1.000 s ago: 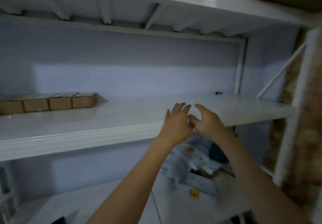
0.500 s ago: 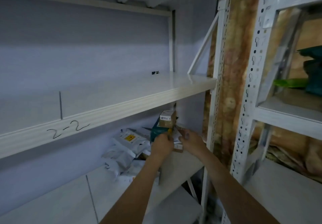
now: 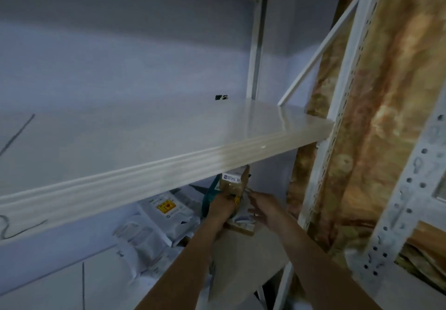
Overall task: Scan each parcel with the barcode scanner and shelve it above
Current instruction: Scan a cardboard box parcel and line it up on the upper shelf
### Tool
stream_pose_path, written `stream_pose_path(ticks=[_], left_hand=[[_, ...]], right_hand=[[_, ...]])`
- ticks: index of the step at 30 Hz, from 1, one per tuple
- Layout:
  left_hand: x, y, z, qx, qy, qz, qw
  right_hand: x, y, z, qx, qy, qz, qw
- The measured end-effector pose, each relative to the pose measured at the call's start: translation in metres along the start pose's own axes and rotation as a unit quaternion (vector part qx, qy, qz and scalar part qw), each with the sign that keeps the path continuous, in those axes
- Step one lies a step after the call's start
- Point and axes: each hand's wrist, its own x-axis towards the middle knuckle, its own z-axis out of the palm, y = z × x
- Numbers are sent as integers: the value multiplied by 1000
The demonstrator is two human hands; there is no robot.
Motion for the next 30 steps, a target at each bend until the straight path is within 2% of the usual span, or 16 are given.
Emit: stream_pose_path(ticks=[4,7,11,16,19,21,23,26,28,30], left_hand=[[25,-3,6,-23,40,-38,998],[45,3,10,-43,67,-43,996],[64,13,12,-190,90,-82,974],[88,15,18,-252,64,-31,965],[98,17,19,-277,43,-46,959],[102,17,21,-278,18,-68,958],[104,16,23,-289,8,-80,954],[100,17,22,-340,37,-63,938],[91,20,19,-370,34,-74,925],[80,17,15,-363,12,-91,927]], right_hand=[[30,5,-7,61,-34,42,997],[55,1,-13,72,-39,36,996],[82,-17,-11,-12,-23,28,999],[104,-38,4,-64,-37,23,997],[120,-41,8,-63,-33,22,997],[132,-38,9,-28,-57,4,998],[135,-36,8,6,-44,-8,999],[136,-33,8,41,-12,-21,999],[138,-28,5,64,-40,-36,996],[143,-18,2,59,-59,-42,996]])
